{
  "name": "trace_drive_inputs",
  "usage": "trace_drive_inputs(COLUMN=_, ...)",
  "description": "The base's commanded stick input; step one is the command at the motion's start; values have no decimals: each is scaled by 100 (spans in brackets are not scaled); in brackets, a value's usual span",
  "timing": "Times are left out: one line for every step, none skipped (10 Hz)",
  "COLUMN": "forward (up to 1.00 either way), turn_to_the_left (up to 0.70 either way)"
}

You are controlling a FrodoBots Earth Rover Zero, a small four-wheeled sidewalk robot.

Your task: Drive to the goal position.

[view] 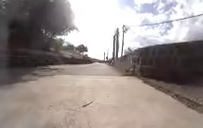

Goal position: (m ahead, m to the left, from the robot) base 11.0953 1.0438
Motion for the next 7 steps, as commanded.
trace_drive_inputs(forward=70, turn_to_the_left=0)
trace_drive_inputs(forward=70, turn_to_the_left=0)
trace_drive_inputs(forward=70, turn_to_the_left=0)
trace_drive_inputs(forward=70, turn_to_the_left=0)
trace_drive_inputs(forward=70, turn_to_the_left=0)
trace_drive_inputs(forward=70, turn_to_the_left=0)
trace_drive_inputs(forward=70, turn_to_the_left=0)
